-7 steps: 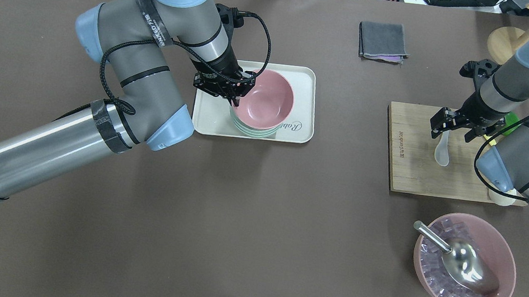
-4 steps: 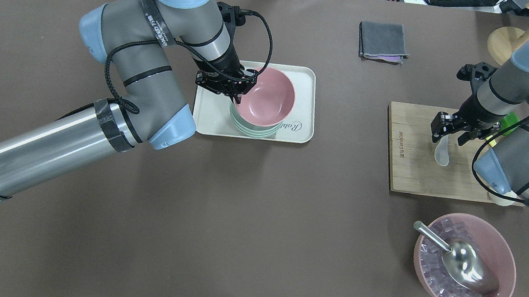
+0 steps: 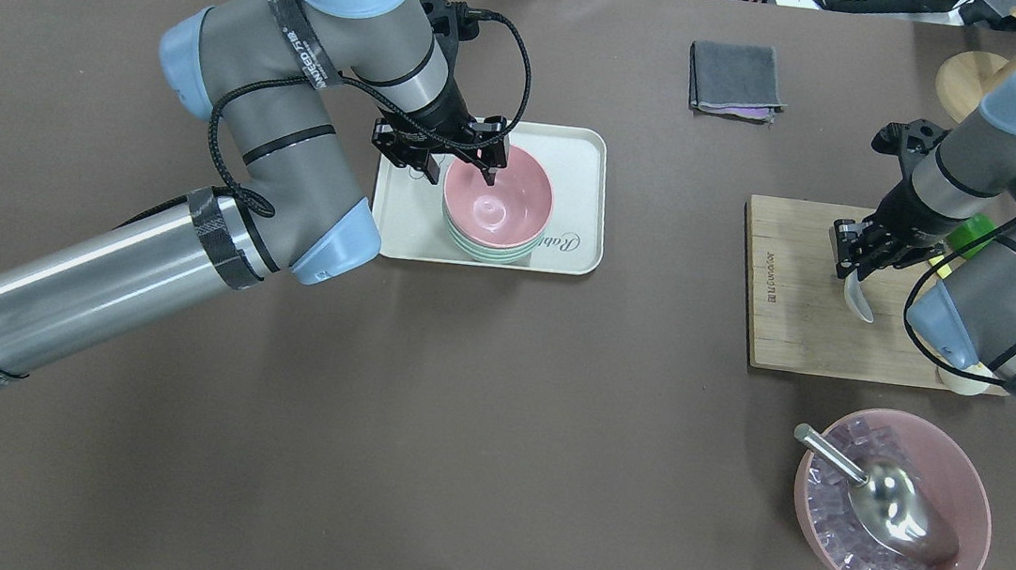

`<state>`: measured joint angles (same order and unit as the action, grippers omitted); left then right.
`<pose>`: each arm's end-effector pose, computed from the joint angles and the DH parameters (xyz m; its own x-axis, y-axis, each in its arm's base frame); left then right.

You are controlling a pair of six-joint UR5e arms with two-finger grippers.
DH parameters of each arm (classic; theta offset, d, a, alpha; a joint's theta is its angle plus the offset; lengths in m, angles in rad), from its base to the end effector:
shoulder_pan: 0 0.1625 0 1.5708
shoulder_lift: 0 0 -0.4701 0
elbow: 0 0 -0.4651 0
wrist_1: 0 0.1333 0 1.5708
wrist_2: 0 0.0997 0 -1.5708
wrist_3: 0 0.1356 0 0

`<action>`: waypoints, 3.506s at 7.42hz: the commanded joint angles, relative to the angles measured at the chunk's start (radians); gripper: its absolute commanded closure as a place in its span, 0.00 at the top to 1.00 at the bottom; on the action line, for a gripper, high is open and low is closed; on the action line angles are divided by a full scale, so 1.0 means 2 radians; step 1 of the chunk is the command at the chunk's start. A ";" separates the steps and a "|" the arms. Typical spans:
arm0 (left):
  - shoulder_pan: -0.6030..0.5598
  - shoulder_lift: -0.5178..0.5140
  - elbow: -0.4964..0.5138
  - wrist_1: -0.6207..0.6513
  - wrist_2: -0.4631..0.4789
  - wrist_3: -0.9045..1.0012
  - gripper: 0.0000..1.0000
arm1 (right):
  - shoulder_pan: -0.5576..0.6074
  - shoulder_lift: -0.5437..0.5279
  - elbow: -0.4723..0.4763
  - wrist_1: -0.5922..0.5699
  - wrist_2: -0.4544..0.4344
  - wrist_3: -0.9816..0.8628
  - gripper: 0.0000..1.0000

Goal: Stack pink bowl on green and place spoon

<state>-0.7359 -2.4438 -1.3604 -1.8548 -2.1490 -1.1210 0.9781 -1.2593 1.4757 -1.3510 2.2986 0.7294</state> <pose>0.6106 -0.6328 0.1639 0.4916 0.0460 -0.8696 0.0219 0.9976 0.0652 -0.3729 -0.6308 0.5598 0.6821 0.0162 0.7311 0.0694 0.9938 -0.0868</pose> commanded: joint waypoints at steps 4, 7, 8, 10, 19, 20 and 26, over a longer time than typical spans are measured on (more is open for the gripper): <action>-0.126 0.178 -0.154 0.009 -0.107 0.110 0.98 | -0.002 0.138 -0.001 -0.041 0.028 0.134 0.00; -0.173 0.282 -0.186 0.008 -0.120 0.214 0.98 | -0.081 0.269 -0.034 -0.036 -0.047 0.322 0.00; -0.177 0.291 -0.185 0.007 -0.121 0.220 0.98 | -0.099 0.298 -0.054 -0.030 -0.070 0.359 0.00; -0.177 0.295 -0.181 0.006 -0.120 0.220 0.98 | -0.113 0.321 -0.116 0.048 -0.096 0.409 0.00; -0.234 0.351 -0.178 0.009 -0.112 0.316 0.98 | 0.113 -0.004 0.071 0.041 0.073 0.077 1.00; -0.263 0.382 -0.178 0.009 -0.112 0.371 0.98 | 0.157 -0.050 0.059 0.037 0.059 -0.041 1.00; -0.356 0.438 -0.120 0.031 -0.113 0.564 0.98 | 0.247 -0.072 0.035 -0.095 0.016 -0.336 1.00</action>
<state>-1.4317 -1.5753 -1.6169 -1.8210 -2.3822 -0.0329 1.4711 -1.4015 1.5472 -1.5365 2.3299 0.0687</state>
